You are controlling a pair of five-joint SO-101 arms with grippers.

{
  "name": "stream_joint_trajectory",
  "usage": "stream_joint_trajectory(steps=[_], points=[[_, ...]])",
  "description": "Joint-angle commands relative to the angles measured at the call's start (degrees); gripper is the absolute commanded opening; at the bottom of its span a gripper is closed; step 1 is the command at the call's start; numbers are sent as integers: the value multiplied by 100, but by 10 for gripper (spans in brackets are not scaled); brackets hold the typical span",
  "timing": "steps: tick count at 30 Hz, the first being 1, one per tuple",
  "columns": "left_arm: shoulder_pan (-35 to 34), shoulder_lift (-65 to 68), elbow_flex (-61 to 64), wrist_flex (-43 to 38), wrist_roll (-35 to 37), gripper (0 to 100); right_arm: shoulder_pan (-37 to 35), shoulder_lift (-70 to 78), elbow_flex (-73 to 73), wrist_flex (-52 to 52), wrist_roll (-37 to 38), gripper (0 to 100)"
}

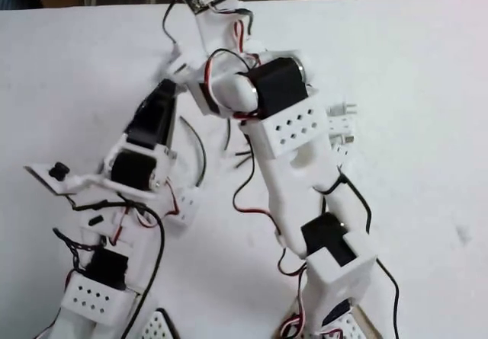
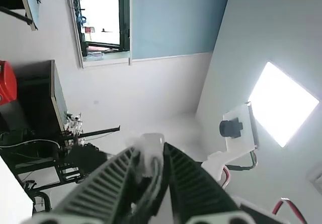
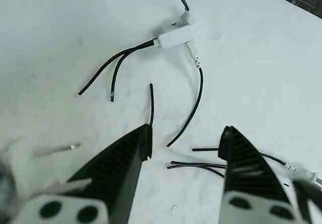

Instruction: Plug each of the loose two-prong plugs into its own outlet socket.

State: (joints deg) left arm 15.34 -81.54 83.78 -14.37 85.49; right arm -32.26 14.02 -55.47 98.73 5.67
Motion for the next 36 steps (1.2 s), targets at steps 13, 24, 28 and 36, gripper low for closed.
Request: stream_joint_trajectory(steps=[13,24,28,36], points=[[549,-22,132,-9,-79,26,-75,-48,-299,-163,316,219],[541,4,149,-9,-378,26,233,-119,-290,-22,378,220],[514,13,229,-9,-387,26,1121,-505,-255,-22,721,220],[-66,13,290,167,-1169,26,3099,-1701,554,-4,1468,220]])
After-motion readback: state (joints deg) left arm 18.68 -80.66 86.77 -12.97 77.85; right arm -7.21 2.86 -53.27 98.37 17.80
